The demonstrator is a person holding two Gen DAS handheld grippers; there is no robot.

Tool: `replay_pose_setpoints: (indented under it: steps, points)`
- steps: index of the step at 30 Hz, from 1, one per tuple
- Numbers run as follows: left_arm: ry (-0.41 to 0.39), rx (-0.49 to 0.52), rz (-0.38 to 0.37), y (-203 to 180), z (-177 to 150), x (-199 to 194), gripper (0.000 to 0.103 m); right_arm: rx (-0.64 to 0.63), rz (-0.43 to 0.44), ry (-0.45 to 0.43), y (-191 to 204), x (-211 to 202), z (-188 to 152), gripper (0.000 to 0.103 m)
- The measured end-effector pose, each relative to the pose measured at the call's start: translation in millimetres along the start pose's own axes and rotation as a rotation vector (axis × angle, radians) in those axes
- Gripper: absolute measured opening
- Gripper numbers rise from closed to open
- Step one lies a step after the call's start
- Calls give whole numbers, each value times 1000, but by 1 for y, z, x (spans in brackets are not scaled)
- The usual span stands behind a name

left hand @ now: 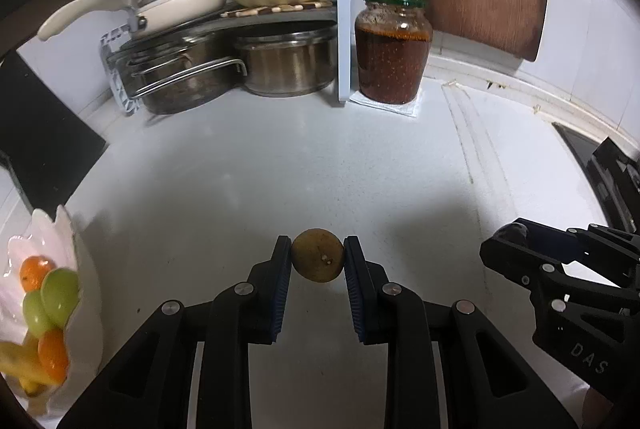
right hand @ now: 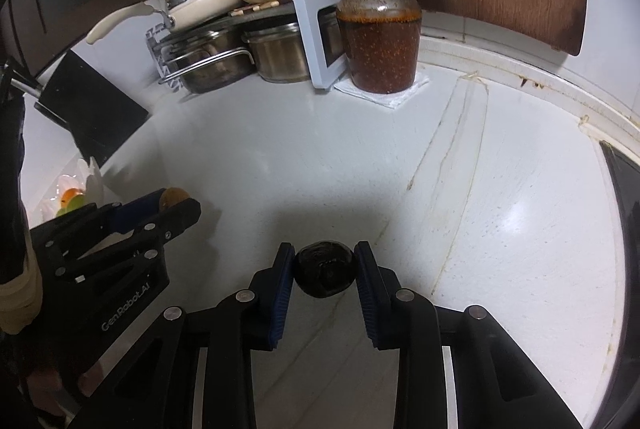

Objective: Organize fruits
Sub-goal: 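Carry the brown fruit with the left tool while the right tool carries the dark fruit over the bowl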

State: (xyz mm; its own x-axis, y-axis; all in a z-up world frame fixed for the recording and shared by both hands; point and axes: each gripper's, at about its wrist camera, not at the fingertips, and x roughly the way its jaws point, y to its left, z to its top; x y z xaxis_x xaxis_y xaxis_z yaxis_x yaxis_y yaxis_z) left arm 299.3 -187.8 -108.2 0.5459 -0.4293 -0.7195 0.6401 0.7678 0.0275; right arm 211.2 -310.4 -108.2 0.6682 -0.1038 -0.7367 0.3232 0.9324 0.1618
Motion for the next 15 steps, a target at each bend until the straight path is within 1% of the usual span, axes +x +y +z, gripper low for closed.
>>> replay_pose_setpoints:
  steps: [9, 15]
  points:
    - [-46, -64, 21, 8, -5, -38, 27, -32, 34, -52, 11, -28, 5, 32]
    - [-81, -85, 40, 14, -3, -61, 27, -47, 69, -93, 22, -46, 9, 32]
